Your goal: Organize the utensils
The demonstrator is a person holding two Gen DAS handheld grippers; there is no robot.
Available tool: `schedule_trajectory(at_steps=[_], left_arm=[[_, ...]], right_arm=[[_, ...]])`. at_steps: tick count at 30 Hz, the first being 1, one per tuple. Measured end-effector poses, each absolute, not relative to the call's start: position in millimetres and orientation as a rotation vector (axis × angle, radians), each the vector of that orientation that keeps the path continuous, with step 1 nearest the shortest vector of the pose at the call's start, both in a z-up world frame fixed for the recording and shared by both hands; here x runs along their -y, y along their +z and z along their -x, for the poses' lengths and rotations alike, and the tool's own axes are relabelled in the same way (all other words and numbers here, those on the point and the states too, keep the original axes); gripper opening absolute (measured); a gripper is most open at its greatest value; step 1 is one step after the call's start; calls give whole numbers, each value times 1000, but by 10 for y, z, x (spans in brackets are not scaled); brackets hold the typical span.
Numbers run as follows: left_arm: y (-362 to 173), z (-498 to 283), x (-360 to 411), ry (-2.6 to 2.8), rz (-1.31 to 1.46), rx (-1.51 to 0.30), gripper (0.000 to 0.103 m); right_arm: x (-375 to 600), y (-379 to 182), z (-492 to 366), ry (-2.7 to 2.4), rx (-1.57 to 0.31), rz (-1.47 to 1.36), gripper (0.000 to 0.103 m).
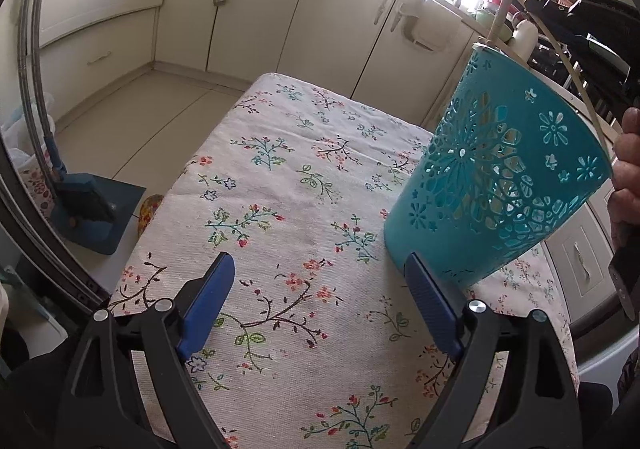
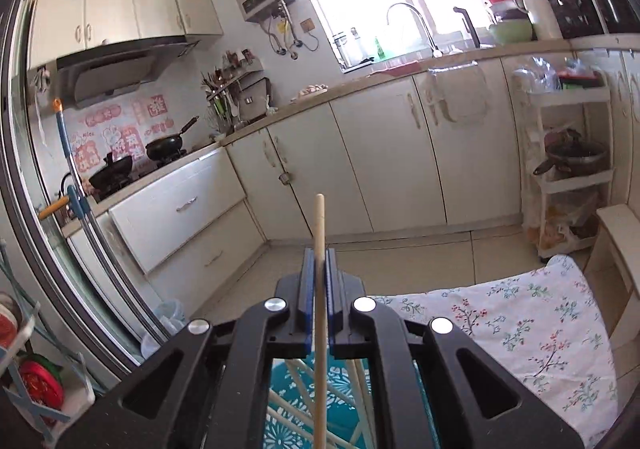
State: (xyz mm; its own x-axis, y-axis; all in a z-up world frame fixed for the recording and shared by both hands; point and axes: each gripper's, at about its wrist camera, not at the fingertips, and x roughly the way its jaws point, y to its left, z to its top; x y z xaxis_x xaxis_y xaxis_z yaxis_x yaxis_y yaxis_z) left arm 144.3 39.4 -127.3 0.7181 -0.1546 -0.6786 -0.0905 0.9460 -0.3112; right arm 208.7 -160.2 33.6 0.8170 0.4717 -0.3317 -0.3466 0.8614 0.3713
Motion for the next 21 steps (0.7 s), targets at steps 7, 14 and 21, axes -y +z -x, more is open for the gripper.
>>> schedule_trajectory(at_steps=[7,14,21], left_arm=[[-1278,-1447,-389,-29,336,-777,84],[-1289,-1460,-410,-31,343,-780,84],[-1105,-1275,-395,6,270,-800,89]], right_arm=[[1577,171,-2036,449,-483,-242,6],[1621,104,-1742,463,-528,-208,7],[1824,136,-995,441,-541,-186,57]])
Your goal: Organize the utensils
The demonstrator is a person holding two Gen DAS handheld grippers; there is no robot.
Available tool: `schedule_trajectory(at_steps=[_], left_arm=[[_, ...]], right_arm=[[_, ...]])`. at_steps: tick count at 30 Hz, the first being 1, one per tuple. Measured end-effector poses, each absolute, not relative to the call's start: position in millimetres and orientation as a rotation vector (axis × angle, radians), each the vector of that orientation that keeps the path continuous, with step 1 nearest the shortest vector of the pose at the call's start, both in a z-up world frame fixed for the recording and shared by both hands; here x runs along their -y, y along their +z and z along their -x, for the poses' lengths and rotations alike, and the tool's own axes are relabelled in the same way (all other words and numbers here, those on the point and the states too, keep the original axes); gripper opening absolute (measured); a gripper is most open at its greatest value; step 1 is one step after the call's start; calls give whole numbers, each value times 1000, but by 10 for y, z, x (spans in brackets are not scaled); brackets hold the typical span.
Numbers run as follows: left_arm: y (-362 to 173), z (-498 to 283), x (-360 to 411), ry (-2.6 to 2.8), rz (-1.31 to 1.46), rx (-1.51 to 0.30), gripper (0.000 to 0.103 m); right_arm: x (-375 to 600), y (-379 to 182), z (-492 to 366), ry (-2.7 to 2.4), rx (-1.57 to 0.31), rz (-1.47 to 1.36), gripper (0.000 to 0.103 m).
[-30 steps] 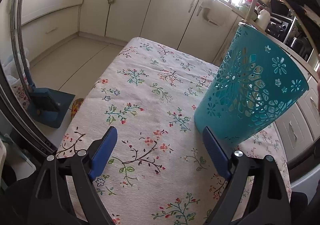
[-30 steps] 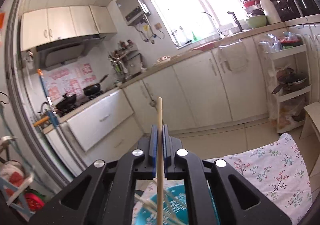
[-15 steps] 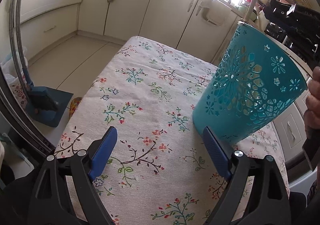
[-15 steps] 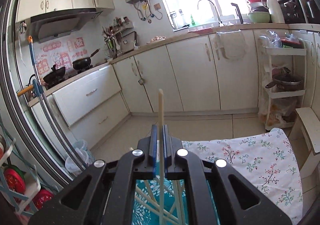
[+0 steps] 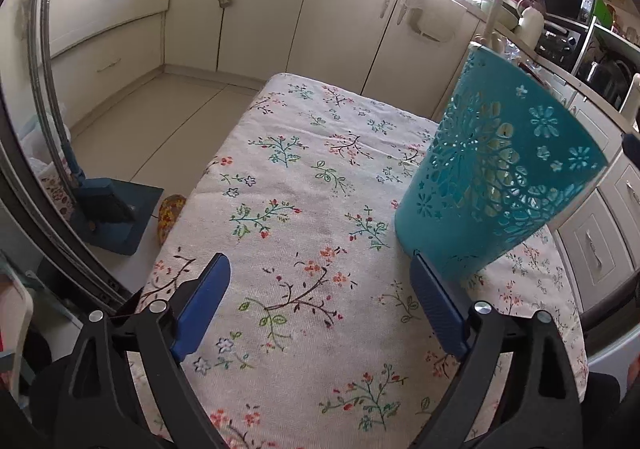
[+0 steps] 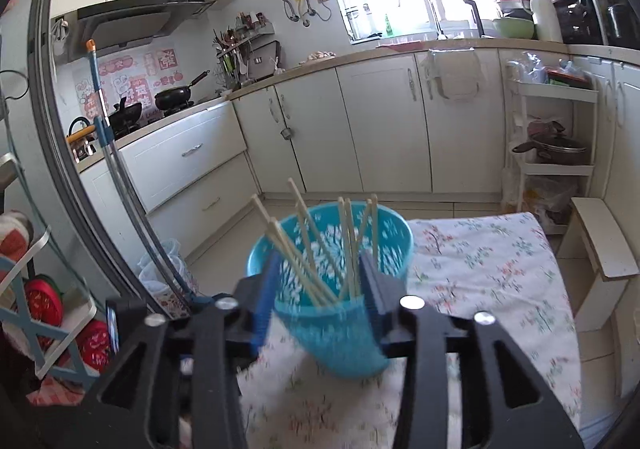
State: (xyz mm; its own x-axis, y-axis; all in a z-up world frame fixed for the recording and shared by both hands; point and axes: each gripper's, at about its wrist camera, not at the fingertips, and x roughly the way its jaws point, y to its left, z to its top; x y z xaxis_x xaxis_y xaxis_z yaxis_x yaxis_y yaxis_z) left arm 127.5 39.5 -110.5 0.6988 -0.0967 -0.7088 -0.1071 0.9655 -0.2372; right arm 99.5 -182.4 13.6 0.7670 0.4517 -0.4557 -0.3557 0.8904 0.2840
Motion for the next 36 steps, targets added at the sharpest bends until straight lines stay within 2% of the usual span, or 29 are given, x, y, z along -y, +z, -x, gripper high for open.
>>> schedule_trajectory(at_steps=[2,4,6,9,17,21,28,36], left_arm=[[-938,-1119,-371,0,243,-776,95],[-737,-960,-337,3,202,-752,96],[-542,-795,-311,-7,180,-734,96],[-224,-507,-256,-27,137,-695,96],[438,173,-175,-34,96,-639,96],[578,422,-140,-1,90,-679,96],[875,1011,-63,12,56,-593,96],[1048,1325,-34,29,51,-543,96]], right_arm=[[1870,139,-816,409,-562,-181,68],[1932,141,-643,380,-594,-201,77],[1974,158,-506,349,-625,-221,90],[2014,229,-285,323,-641,-245,94],[2043,581,274,326,-622,-282,96],[2008,739,548,338,-611,-300,96],[1908,948,1116,305,-518,-258,96],[1766,920,1521,253,-438,-209,96]])
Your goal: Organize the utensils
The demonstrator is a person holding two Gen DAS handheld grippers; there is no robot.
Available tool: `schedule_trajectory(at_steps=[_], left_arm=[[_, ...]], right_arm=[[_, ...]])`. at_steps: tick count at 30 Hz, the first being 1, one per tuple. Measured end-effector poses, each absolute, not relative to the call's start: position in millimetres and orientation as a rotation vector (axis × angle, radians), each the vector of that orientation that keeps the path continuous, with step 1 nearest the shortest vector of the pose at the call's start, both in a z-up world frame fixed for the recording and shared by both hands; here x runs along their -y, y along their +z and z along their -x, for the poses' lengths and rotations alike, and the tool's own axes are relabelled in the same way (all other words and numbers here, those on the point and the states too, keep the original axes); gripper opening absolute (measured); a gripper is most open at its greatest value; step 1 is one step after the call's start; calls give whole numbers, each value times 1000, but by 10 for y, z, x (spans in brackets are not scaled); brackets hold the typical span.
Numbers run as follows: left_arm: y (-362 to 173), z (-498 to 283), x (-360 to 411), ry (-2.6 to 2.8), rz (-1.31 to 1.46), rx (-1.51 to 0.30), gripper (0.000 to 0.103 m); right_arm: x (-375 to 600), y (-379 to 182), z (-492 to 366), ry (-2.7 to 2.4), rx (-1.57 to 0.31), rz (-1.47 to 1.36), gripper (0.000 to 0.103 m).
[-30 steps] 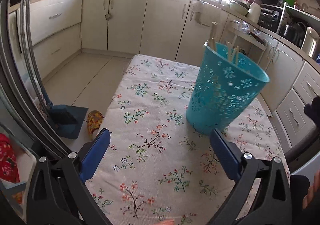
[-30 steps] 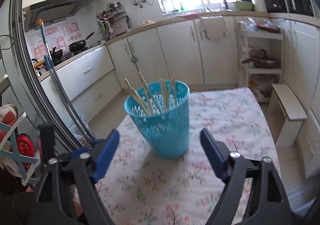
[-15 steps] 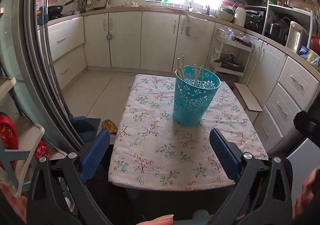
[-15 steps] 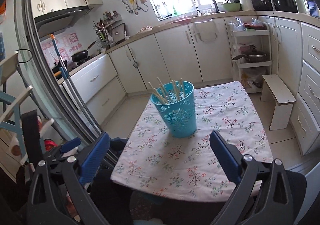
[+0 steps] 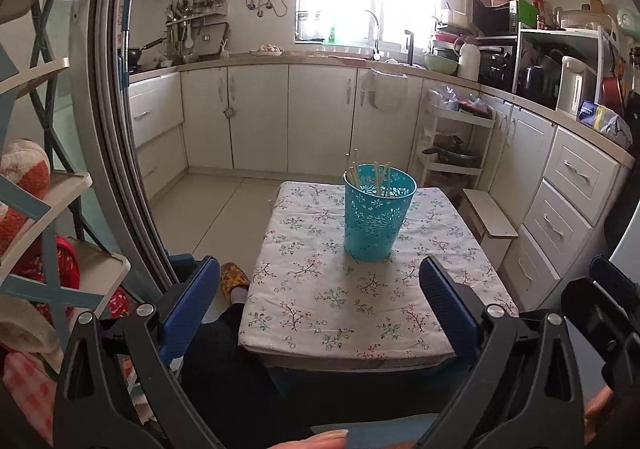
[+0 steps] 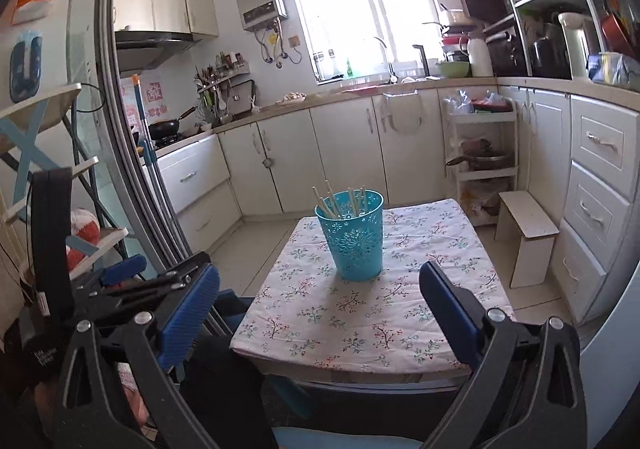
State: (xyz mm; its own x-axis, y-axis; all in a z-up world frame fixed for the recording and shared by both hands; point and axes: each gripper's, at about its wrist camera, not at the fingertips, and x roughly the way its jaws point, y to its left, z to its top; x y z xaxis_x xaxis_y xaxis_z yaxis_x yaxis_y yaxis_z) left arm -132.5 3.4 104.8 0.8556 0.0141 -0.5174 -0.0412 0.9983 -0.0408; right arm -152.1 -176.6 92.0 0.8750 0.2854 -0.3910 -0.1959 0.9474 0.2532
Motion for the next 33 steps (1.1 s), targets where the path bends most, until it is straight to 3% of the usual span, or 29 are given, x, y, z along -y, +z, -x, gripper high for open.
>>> schedule_trajectory(at_steps=[33], left_arm=[[1083,1531,12,54,23,-504,96]], right_arm=[[1725,928,1732,253,-416,-185,96]])
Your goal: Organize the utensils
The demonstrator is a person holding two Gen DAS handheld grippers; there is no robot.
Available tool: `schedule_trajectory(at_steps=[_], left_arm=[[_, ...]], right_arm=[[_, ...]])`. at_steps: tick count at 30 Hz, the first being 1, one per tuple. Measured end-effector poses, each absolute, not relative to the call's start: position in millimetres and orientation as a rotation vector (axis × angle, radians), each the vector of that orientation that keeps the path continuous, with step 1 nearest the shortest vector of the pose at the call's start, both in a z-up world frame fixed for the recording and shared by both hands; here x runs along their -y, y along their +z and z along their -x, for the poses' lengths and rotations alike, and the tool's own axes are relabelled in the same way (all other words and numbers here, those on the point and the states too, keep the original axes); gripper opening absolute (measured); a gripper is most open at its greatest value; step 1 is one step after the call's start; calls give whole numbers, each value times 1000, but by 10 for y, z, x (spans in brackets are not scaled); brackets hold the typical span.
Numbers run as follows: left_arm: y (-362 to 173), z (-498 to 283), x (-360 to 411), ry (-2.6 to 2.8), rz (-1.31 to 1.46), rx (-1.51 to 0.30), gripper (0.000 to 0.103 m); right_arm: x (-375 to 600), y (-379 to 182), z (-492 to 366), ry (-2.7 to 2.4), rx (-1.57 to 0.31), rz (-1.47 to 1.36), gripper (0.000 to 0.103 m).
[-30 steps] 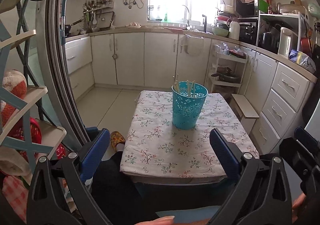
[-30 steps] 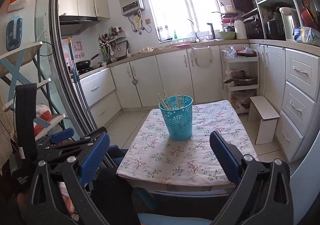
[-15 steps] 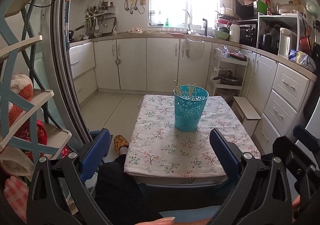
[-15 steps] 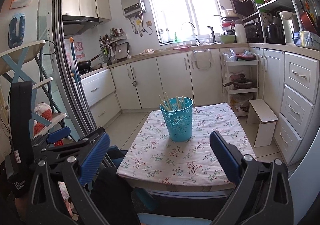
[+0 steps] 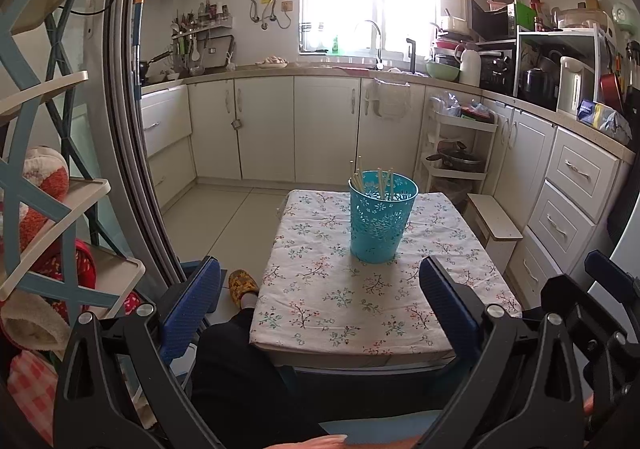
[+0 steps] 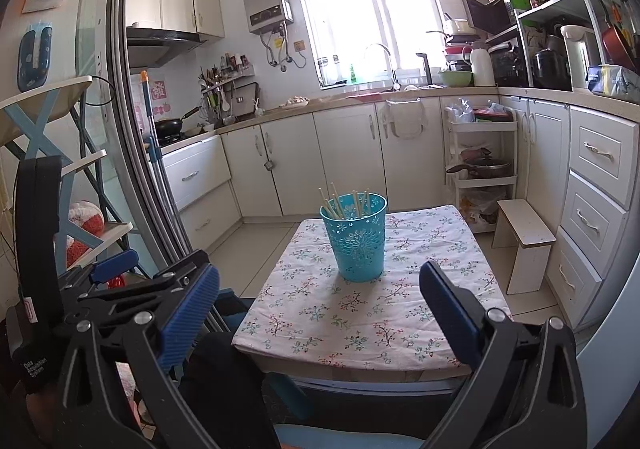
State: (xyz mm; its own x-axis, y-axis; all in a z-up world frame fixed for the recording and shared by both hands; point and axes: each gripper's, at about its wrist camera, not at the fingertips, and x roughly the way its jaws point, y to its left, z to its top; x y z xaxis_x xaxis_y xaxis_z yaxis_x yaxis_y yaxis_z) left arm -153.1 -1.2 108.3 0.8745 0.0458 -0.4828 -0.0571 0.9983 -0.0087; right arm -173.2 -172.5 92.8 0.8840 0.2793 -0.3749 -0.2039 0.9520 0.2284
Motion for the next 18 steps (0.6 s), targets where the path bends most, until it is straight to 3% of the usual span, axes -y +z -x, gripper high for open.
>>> schedule_trajectory(at_steps=[18], left_arm=[[1079,1537,10,54,21,-503,96]], right_arm=[[1749,938,1730,249,-416,-184,96]])
